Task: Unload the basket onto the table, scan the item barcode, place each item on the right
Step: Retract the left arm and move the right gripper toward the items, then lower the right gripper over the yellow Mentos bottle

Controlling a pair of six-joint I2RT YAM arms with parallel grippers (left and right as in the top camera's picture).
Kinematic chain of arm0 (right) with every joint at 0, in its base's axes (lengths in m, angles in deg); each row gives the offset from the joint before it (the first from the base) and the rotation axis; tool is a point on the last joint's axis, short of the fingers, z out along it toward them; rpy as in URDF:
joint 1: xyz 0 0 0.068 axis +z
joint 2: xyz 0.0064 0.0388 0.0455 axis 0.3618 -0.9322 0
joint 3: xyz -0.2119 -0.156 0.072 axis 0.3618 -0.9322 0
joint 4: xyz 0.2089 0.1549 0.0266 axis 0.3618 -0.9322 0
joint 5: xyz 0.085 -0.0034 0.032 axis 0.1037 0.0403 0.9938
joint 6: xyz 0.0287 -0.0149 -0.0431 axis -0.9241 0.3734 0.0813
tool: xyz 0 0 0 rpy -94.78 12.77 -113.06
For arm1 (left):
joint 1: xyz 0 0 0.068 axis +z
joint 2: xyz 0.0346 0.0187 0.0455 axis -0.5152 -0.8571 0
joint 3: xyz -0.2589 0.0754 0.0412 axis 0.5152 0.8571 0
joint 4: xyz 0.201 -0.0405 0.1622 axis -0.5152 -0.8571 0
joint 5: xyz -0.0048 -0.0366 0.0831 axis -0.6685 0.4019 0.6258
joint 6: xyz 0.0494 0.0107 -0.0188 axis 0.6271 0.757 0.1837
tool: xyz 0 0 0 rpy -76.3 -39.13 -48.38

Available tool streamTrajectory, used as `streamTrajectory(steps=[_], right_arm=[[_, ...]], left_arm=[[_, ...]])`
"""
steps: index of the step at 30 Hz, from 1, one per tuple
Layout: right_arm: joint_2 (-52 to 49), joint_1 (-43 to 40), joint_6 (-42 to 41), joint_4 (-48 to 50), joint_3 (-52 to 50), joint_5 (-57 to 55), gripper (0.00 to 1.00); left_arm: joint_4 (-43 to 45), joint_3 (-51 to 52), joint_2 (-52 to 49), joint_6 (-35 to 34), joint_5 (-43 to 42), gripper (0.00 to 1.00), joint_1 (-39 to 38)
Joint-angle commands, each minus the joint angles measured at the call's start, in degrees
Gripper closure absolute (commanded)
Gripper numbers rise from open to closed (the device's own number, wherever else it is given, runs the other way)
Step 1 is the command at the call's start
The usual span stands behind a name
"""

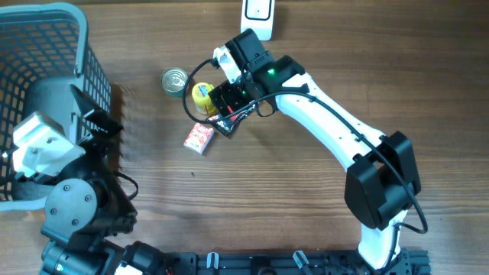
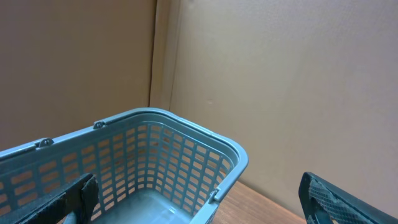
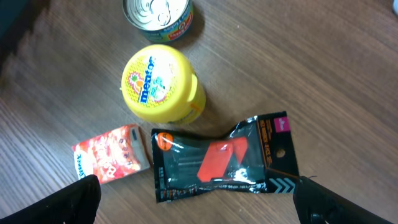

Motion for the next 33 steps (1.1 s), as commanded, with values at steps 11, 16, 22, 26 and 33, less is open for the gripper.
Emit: streamTrajectory(steps=[11, 16, 22, 26, 33], right_arm=[[-8.59, 5.18, 2.80, 3.78, 7.65, -2.43, 0.00], [-9.64, 5.86, 4.13, 5.53, 7.65, -0.37, 0.00], [-12.74, 5.86, 5.46, 7.23, 7.65, 0.20, 0.00], [-13.38, 5.86, 5.75, 8.83, 7.63, 0.17, 0.00], [-14.71, 5.86, 7.21, 11.08, 7.63, 0.61, 0.00]], left_arm=[[0.15, -0.68, -0.04, 0.92, 1.70, 0.00, 0.28], [0.17, -0.68, -0.04, 1.09, 4.46, 0.00, 0.26], [2.10, -0.68, 0.00, 1.07, 5.29, 0.00, 0.26], [2.05, -0.68, 0.00, 1.07, 5.29, 0.00, 0.26], [2.08, -0.68, 0.00, 1.07, 5.27, 0.00, 0.26]])
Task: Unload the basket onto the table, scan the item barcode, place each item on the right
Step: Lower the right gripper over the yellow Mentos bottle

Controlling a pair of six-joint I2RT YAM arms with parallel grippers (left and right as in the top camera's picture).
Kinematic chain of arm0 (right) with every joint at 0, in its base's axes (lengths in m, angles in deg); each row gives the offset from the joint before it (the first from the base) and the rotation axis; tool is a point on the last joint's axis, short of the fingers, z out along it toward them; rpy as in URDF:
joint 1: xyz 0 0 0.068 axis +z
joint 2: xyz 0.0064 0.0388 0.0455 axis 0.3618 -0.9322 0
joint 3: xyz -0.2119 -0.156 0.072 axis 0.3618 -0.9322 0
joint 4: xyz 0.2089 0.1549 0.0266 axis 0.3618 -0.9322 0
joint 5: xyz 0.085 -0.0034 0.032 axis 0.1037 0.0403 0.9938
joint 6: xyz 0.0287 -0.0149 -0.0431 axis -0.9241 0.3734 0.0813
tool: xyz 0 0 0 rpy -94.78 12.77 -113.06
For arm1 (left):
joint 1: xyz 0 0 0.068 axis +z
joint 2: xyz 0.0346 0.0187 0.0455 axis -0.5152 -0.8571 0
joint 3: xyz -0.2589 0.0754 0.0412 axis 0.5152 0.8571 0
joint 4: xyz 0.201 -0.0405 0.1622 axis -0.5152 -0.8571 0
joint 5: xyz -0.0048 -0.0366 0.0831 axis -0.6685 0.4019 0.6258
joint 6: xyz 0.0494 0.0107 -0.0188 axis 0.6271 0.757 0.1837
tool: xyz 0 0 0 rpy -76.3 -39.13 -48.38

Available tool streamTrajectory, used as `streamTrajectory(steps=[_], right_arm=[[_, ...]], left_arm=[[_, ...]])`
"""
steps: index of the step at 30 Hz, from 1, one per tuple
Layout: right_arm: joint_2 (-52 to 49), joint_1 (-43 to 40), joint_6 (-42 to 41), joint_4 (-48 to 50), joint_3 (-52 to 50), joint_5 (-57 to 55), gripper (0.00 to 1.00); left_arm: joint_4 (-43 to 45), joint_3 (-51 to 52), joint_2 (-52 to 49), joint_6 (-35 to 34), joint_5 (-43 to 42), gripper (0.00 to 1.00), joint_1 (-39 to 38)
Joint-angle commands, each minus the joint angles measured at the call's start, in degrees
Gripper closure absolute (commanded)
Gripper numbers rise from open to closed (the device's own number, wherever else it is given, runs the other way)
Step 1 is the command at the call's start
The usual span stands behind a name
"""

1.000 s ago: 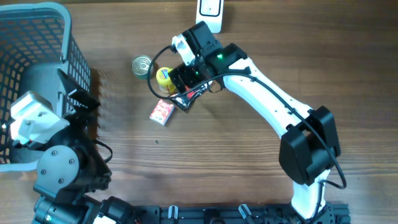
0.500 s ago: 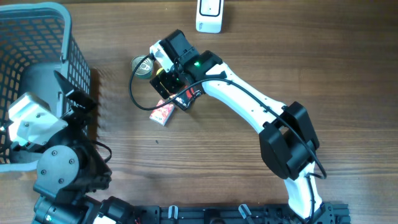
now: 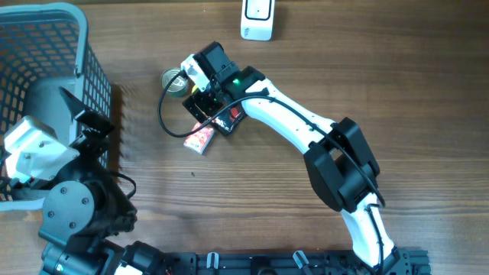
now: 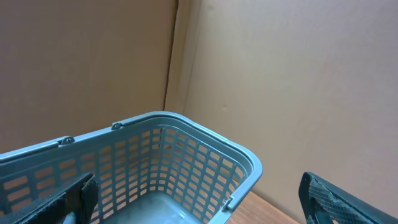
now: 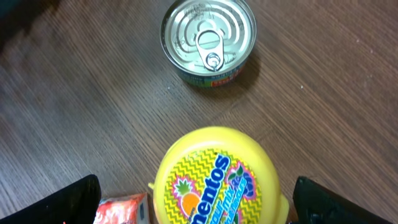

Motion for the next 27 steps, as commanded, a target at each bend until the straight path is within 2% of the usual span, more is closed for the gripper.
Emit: streamTrajectory(steps=[1, 13, 16, 20, 24, 26, 27], right_arm=[[-2.23, 0.33, 1.40, 1.25, 1.05, 1.38, 0.00], [-3.54, 0.33, 1.18, 4.44, 1.05, -1.05, 0.01], [-3.54, 0.33, 1.18, 3.93, 1.05, -1.07, 0.09], [-3.54, 0.33, 1.16, 3.45, 1.03, -1.05, 0.25], [-3.54, 0.33, 0.72, 3.08, 1.03, -1.05, 0.26], [-3.54, 0.33, 0.70, 2.73, 1.03, -1.05, 0.16], [-3.54, 0.33, 0.72, 2.62, 1.03, -1.05, 0.15]], left_arm=[[0.20, -0.68, 0.00, 0.63, 1.01, 0.00, 0.26], [0.20, -0.68, 0.00, 0.63, 1.01, 0.00, 0.26], [0.20, -0.68, 0.00, 0.63, 1.01, 0.00, 0.26], [0.20, -0.68, 0.00, 0.63, 0.98, 0.00, 0.26], [0.20, -0.68, 0.00, 0.63, 1.01, 0.00, 0.26], [0.20, -0.68, 0.00, 0.63, 1.01, 0.00, 0.26], [0.20, -0.68, 0.00, 0.63, 1.01, 0.00, 0.26]])
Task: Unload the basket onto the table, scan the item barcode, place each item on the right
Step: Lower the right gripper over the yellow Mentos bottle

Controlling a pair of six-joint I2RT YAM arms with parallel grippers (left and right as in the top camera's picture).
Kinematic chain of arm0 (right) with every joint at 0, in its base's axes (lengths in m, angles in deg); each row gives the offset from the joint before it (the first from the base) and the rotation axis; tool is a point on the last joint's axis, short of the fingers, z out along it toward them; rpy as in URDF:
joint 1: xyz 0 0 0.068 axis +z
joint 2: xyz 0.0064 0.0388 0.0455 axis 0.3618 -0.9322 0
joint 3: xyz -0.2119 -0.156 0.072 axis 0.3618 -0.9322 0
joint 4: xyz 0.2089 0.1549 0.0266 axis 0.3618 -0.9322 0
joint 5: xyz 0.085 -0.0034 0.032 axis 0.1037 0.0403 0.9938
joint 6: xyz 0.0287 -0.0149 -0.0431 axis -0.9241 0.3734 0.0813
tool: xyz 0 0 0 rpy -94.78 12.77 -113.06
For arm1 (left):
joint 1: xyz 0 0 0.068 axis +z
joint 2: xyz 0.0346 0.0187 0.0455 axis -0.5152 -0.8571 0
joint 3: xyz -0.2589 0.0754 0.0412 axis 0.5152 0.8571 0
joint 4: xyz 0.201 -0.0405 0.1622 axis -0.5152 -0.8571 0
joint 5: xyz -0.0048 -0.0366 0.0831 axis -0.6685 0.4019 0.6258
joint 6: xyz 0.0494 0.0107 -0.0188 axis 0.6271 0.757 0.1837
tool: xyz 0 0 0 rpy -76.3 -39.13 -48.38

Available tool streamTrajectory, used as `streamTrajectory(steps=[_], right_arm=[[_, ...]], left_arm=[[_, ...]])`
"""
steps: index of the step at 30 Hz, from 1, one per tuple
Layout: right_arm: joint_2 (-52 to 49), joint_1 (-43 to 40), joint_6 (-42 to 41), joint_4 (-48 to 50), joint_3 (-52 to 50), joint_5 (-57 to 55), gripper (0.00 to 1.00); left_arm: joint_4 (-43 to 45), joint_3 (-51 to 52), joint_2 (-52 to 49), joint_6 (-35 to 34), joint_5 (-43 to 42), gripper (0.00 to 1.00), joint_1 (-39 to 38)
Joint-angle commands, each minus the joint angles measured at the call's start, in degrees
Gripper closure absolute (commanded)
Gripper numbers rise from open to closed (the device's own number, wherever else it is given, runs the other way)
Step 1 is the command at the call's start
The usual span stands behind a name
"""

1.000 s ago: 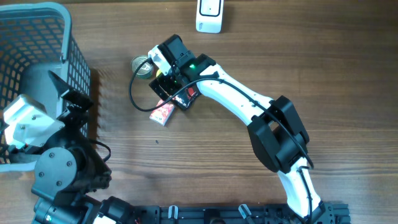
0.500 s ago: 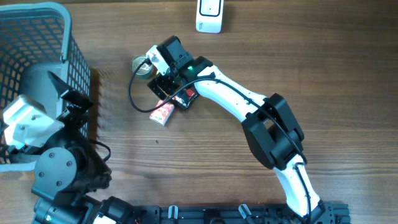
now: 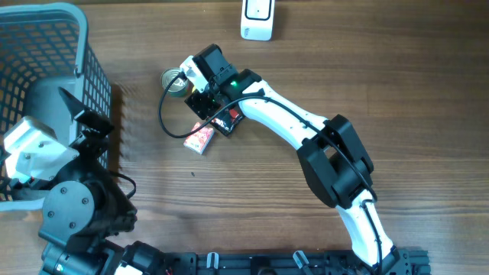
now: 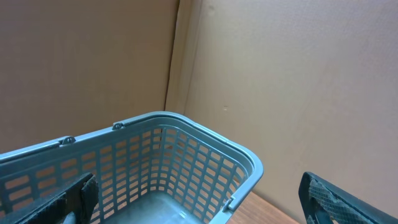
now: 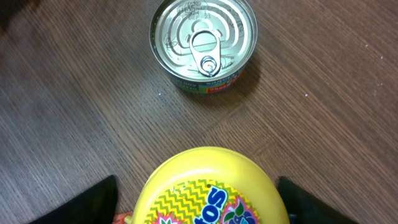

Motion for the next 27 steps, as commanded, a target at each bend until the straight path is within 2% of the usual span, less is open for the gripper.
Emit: streamTrajectory(steps=[1, 8, 10, 14, 20, 27], right_arm=[[-1.07, 0.31, 0.04, -0.48, 1.03, -0.48, 0.15], [-1.07, 0.26, 0.11, -1.68, 1.03, -0.48, 0.37], [-1.07, 0.26, 0.50, -2.78, 1.03, -0.48, 0.40], [-1.07, 0.26, 0.68, -4.76, 1.03, -0.46, 0.44], [-1.07, 0.26, 2.80, -6.93, 1.03, -0.35, 0.44], [-1.05, 0.26, 12.00, -13.16, 1.03, 0.09, 0.46]], left_arm=[[0.20, -0.68, 0.00, 0.63, 0.83, 0.00, 0.26], [0.20, -0.68, 0.00, 0.63, 0.83, 0.00, 0.26], [0.20, -0.68, 0.00, 0.63, 0.83, 0.00, 0.26], [0.20, -0.68, 0.00, 0.63, 0.83, 0.00, 0.26], [0.20, -0.68, 0.00, 0.63, 0.83, 0.00, 0.26], [0.17, -0.68, 0.00, 0.63, 0.83, 0.00, 0.26]])
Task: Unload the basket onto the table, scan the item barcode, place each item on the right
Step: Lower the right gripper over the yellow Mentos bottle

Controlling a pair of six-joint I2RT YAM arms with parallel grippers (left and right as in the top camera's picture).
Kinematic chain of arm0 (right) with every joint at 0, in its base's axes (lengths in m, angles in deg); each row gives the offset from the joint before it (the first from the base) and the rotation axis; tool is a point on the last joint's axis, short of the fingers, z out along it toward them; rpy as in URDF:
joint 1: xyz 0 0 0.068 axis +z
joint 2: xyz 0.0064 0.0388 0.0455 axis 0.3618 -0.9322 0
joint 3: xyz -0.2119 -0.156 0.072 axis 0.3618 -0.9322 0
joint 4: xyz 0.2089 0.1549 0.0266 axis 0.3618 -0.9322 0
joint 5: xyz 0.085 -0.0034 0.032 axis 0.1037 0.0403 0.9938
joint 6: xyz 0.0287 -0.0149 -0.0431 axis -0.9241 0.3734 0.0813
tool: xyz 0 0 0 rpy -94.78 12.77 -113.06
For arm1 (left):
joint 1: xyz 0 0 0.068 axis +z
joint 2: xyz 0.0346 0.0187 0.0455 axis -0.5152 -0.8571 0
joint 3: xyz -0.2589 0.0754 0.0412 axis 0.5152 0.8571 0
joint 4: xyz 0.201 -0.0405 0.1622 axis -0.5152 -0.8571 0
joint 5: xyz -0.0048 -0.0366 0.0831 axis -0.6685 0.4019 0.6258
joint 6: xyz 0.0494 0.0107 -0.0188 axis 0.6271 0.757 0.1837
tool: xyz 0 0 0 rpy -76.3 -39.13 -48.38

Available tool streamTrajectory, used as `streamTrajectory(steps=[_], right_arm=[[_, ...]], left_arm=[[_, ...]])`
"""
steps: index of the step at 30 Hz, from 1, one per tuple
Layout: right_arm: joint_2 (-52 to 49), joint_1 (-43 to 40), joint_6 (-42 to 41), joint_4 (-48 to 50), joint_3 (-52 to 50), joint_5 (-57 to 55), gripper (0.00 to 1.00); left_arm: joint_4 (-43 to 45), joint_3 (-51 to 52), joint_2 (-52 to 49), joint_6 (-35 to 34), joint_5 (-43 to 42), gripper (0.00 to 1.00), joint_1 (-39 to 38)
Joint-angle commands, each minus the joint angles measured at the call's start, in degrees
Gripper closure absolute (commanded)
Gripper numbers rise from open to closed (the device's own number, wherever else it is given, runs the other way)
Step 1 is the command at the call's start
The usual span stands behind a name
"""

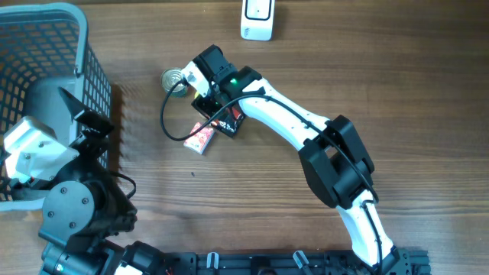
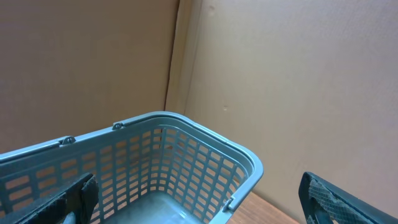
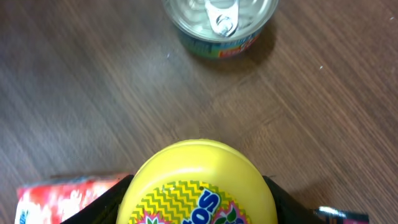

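In the right wrist view a yellow Mentos tub fills the space between the two fingers of my right gripper, which is shut on its sides. From overhead, my right gripper covers the tub and hides it. The white scanner stands at the table's far edge. My left gripper is open and holds nothing, pointing over the grey-blue basket.
A small tin can stands just left of the right gripper, also in the wrist view. A red-and-white packet and a black packet lie close beside the tub. The basket fills the left end of the table.
My right gripper has come down around the Mentos tub and its fingers have shut against the tub's sides. The can now sits at the top edge of the wrist view. The left arm has not moved.
My right gripper was open above the black packet, with the tub and can beyond it. Then it was over the tub and the can, still open. Then it was lower with narrower fingers, and now it is shut on the tub. The left gripper stayed open over the basket.
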Motion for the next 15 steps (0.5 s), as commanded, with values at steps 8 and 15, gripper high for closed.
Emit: streamTrajectory(steps=[8, 15], right_arm=[[-1.16, 0.26, 9.22, -12.26, -0.81, -7.04, 0.48], [-1.16, 0.22, 11.65, -20.20, -0.81, -5.95, 0.49]], left_arm=[[0.17, -0.68, 0.00, 0.66, 0.81, 0.00, 0.26], [0.15, -0.68, 0.00, 0.66, 0.81, 0.00, 0.26]])
